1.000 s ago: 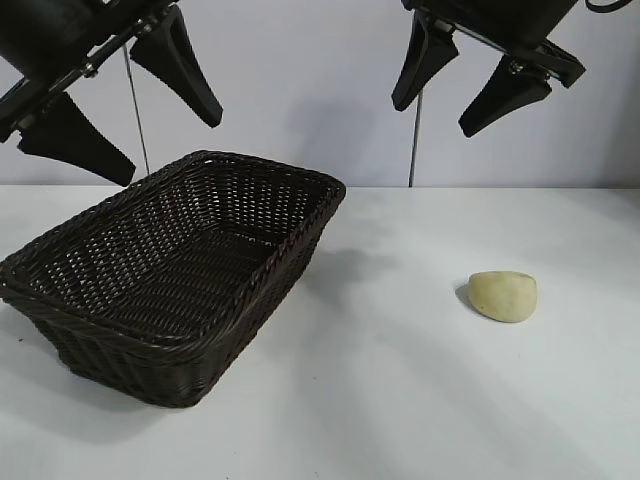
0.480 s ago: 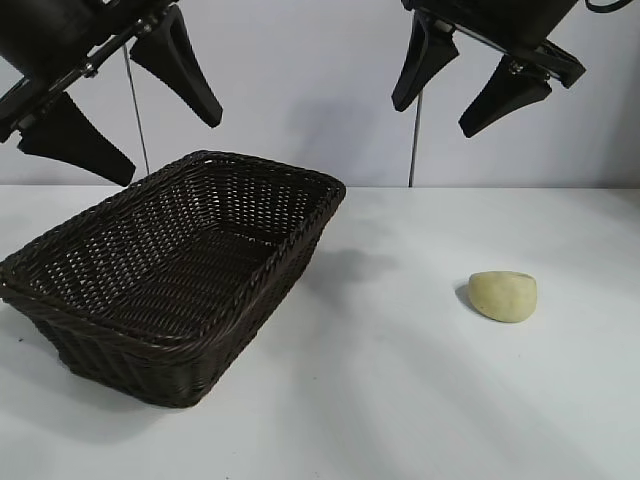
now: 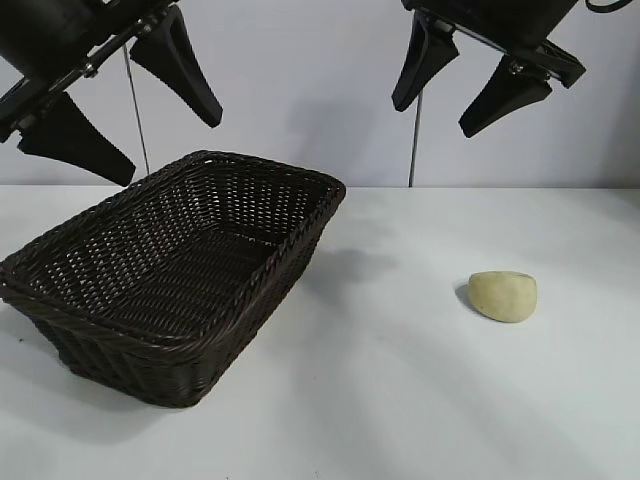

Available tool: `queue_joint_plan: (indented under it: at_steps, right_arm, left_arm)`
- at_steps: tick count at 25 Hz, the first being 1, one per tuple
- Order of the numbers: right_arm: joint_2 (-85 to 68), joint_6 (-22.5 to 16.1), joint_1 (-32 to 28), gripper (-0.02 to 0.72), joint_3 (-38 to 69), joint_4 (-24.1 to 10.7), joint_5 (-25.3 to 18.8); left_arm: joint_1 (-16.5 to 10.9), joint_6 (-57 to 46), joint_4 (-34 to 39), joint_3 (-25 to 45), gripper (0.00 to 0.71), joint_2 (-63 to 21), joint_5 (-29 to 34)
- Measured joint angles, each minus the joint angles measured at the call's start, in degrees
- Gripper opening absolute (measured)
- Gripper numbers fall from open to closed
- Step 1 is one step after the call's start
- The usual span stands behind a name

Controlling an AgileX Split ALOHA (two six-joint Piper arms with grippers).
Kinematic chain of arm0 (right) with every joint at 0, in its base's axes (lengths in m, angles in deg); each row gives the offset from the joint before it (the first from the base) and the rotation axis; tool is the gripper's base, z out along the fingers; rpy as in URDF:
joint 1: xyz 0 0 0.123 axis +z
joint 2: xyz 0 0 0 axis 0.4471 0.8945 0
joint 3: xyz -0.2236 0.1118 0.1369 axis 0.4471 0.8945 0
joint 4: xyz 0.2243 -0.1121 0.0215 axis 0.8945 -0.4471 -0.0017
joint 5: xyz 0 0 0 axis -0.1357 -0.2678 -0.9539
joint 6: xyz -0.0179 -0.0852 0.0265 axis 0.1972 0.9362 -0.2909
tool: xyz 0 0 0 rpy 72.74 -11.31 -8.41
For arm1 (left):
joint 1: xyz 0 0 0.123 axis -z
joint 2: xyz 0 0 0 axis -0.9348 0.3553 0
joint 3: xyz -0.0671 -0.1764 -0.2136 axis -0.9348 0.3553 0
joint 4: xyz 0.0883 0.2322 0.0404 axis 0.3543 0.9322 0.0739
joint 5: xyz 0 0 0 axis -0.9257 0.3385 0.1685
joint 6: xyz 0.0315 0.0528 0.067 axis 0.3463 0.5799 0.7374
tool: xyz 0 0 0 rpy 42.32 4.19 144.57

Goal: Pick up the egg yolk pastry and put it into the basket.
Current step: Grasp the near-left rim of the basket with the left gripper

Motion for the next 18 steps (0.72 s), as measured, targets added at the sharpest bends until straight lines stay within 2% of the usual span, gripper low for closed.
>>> queue_joint_plan:
  at_steps: [9, 13, 18]
  right_arm:
    - [0.0, 0.0, 0.0, 0.537, 0.0, 0.0, 0.0]
    - [0.0, 0.0, 0.0, 0.537, 0.0, 0.0, 0.0]
    - [0.0, 0.0, 0.0, 0.537, 0.0, 0.0, 0.0]
  left_arm:
    - [0.0, 0.0, -0.2, 0.0, 0.613, 0.0, -2.0]
    - [0.0, -0.5, -0.3, 0.0, 0.605, 0.0, 0.5]
    - [0.0, -8.9, -0.3, 0.0, 0.601, 0.0, 4.5]
